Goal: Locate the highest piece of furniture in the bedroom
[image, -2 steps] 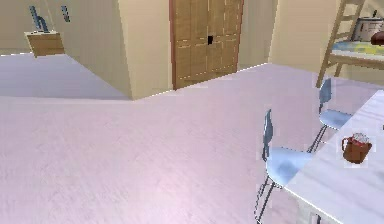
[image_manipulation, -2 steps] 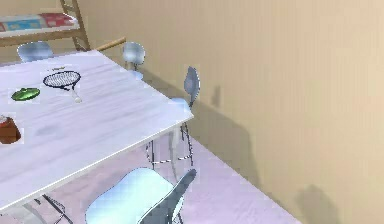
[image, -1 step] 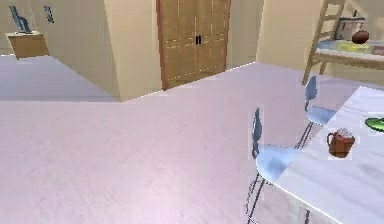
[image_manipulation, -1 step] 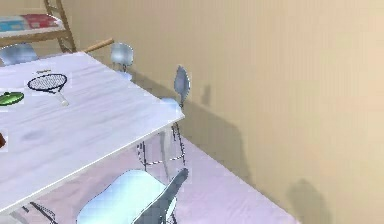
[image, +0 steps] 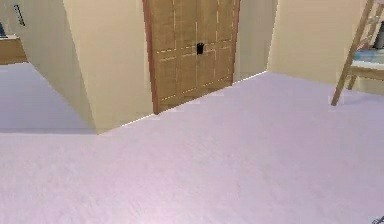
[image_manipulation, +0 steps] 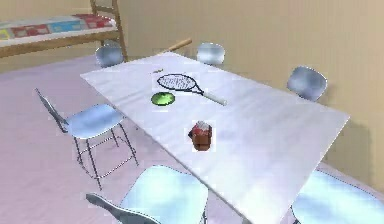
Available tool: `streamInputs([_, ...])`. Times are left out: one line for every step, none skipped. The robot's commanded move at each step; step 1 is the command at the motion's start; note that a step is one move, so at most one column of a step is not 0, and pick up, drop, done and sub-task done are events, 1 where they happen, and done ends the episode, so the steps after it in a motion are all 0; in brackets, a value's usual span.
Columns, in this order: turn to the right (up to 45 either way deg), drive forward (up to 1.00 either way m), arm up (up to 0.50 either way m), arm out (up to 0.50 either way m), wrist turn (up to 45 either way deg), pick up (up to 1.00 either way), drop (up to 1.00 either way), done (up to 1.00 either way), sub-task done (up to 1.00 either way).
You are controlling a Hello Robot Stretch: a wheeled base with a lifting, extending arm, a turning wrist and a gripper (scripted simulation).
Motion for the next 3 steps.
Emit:
streamInputs([0.0, 0.30, 0.00, 0.00, 0.0, 0.00, 0.00, 0.00, 0.00])
streamInputs([36.0, 0.00, 0.00, 0.00, 0.0, 0.00, 0.00, 0.00, 0.00])
streamInputs([0.0, 1.00, 0.00, 0.00, 0.0, 0.00, 0.00, 0.00, 0.00])
